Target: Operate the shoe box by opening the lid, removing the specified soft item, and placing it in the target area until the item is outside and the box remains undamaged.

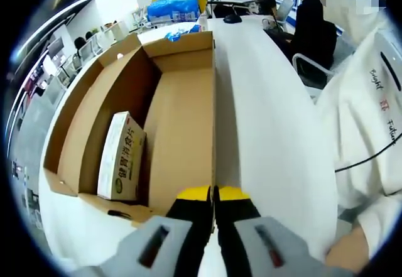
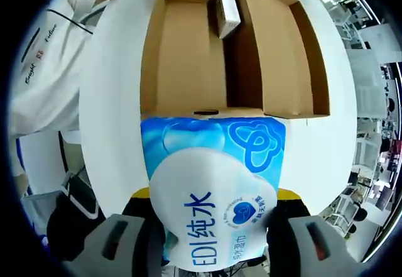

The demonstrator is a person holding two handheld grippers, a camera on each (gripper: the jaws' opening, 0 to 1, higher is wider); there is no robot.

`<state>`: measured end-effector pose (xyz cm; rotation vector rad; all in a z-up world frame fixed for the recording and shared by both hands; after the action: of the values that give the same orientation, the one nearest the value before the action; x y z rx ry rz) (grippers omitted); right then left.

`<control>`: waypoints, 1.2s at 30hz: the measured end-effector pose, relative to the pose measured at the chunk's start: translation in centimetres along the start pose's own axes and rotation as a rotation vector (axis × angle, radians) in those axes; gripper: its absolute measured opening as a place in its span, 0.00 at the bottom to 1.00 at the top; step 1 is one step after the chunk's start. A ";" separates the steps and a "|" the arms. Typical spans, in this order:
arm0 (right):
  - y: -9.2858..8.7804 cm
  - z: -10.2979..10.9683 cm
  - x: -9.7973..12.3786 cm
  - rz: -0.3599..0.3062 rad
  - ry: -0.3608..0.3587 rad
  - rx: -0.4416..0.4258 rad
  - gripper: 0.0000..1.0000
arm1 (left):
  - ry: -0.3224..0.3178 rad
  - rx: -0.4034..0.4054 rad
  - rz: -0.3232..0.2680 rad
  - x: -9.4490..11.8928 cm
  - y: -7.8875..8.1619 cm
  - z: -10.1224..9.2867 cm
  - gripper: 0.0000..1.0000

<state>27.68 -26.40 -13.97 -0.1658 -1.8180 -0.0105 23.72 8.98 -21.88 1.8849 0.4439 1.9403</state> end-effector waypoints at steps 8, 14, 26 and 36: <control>-1.6 -0.2 -1.3 0.066 0.010 -0.003 0.65 | -0.002 -0.001 -0.002 0.1 0.0 -0.1 0.01; -2.1 -0.1 -1.7 0.055 0.000 -0.011 0.65 | 0.002 -0.003 0.000 0.1 0.0 -0.2 0.01; -2.9 -0.6 -3.3 0.055 0.015 -0.022 0.65 | -0.006 -0.004 -0.008 0.3 0.0 -0.2 0.01; -2.5 -1.0 -4.2 0.037 0.037 -0.011 0.65 | -0.008 -0.003 -0.008 0.2 0.1 -0.1 0.01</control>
<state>29.35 -29.46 -17.53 -0.2059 -1.7776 0.0019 23.66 9.01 -21.68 1.8851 0.4450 1.9272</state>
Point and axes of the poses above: the point that each gripper's makers call its tool centre point, and the gripper's own axes: x roughly backward along the fingers, z roughly to its left, y roughly out of its top, the point moved 9 cm from there along x, roughly backward along the fingers, and after that the axes turned 2 degrees about -y, right-handed, at the moved point
